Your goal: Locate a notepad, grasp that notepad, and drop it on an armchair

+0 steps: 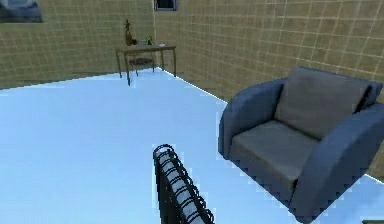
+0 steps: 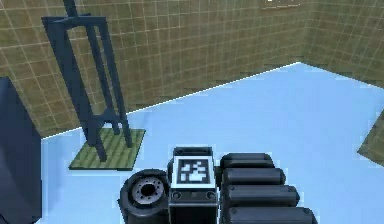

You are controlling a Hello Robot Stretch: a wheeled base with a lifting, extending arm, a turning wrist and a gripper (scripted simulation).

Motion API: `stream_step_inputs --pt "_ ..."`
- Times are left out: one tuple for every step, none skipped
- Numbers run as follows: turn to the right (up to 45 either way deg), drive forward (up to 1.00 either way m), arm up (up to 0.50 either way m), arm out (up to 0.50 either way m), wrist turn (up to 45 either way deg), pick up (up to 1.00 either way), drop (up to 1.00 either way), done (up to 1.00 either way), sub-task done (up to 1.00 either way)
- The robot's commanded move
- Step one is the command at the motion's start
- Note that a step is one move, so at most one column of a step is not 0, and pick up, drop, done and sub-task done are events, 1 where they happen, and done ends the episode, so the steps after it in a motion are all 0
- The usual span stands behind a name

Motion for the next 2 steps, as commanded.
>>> stream_step_inputs --pt "3.0 0.0 0.0 0.0 0.0 0.0 0.0 0.0 0.0" --pt "0.0 1.0 0.0 0.0 0.0 0.0 0.0 0.0 0.0"
